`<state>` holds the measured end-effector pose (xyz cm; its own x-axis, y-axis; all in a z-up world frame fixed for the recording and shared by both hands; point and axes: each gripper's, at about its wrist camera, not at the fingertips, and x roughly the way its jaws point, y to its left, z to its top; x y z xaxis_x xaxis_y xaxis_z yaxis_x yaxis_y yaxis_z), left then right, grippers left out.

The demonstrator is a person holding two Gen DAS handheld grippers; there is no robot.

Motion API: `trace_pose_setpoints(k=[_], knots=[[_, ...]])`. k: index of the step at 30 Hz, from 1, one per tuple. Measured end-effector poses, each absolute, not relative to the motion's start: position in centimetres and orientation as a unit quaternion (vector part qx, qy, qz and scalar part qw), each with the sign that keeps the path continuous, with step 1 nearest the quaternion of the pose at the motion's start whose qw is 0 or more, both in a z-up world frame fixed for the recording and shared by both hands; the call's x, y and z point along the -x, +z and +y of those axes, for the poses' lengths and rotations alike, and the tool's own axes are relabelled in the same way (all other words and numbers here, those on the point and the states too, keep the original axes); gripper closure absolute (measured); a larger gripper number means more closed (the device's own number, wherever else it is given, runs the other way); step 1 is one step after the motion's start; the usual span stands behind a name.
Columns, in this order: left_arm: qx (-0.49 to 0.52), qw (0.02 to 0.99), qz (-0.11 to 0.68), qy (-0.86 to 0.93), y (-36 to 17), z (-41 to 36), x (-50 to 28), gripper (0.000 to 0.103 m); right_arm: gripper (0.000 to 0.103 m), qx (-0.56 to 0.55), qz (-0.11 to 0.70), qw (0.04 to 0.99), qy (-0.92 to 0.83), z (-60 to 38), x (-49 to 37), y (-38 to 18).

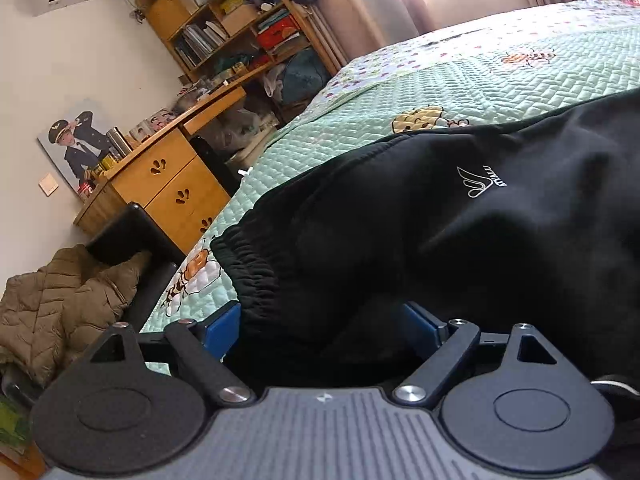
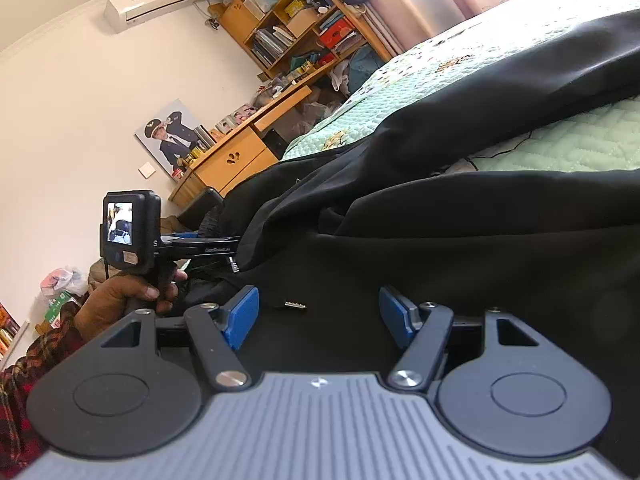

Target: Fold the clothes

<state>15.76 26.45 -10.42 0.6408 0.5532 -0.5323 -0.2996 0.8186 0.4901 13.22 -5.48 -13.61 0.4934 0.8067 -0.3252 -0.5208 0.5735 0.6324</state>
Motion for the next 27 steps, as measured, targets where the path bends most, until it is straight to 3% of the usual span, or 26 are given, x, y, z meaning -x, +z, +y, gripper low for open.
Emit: trace_pose_setpoints(k=[4,10,16,22,27], knots=[[-0.106,0.909,0.341,0.213,-8.3,29.0,-14.5,0.015,0.035,-0.228,0.308,0.834,0.397,-5.3,-13.0,-13.5],[0.129,0.924,0.291,0.210,-4.4,39.9,-11.5,0.010,0.035,-0.227,0.308,0.835,0.396,-5.3,-12.9,-13.5],[0.294,0.896,0.310,0.120,-7.4,48.9,-14.8,0.012,0.035,-0.237,0.307,0.831,0.398,-5.6,-13.0,-13.7],[0.340,0.880,0.321,0.085,-10.1,51.2,-17.4,0.008,0.035,-0.250,0.305,0.826,0.402,-5.9,-13.1,-13.9],[0.301,0.895,0.327,0.036,-11.1,50.9,-19.4,0.007,0.035,-0.255,0.304,0.825,0.403,-6.1,-13.1,-14.0]])
